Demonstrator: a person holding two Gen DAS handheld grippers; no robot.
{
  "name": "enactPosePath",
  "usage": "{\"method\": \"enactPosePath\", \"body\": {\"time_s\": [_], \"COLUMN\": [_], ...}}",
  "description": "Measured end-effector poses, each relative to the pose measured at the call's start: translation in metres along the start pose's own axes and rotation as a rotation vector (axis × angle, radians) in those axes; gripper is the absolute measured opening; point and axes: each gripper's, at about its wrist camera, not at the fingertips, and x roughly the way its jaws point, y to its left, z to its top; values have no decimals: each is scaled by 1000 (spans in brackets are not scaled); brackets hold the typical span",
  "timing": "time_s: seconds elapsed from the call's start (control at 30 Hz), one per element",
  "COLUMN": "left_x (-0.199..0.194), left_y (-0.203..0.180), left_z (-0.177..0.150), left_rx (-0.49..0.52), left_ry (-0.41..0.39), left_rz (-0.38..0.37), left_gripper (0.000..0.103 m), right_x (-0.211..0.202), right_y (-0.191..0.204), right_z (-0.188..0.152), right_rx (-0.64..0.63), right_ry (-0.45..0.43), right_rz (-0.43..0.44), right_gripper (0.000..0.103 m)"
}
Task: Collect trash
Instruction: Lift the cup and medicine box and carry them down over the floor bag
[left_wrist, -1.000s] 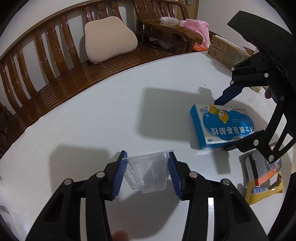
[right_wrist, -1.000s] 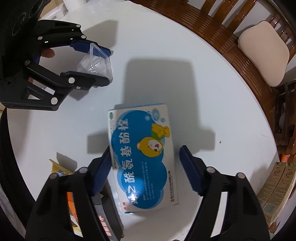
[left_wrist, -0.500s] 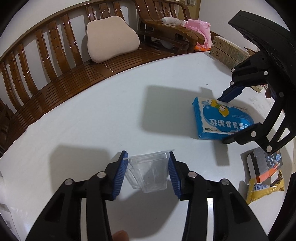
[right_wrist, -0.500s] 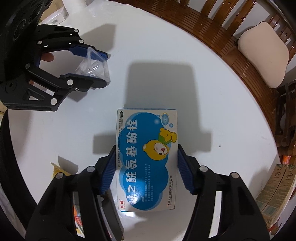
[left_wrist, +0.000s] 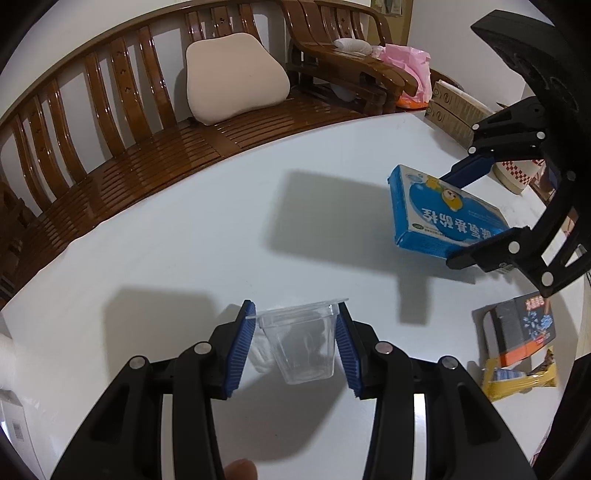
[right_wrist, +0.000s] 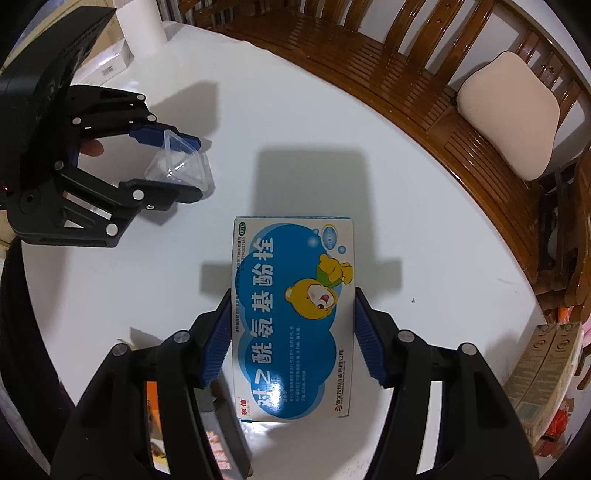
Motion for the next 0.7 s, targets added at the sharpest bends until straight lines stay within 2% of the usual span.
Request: {"method": "enactPosePath", "body": {"time_s": [0.43,0.7], "left_x": [-44,-74], "left_y": [-25,-51], "left_z": [-1,-15], "left_rx": [-63,-94], "left_ry": [-14,-19], "left_rz": [67,83], "left_gripper": [42,42], "right_x": [-44,-67], "right_y": [11,31], "right_z": [1,-16], "right_rx": [25,50], "right_ry": [-49,-74], "right_rz": [-18,-27], "right_gripper": [60,60]}}
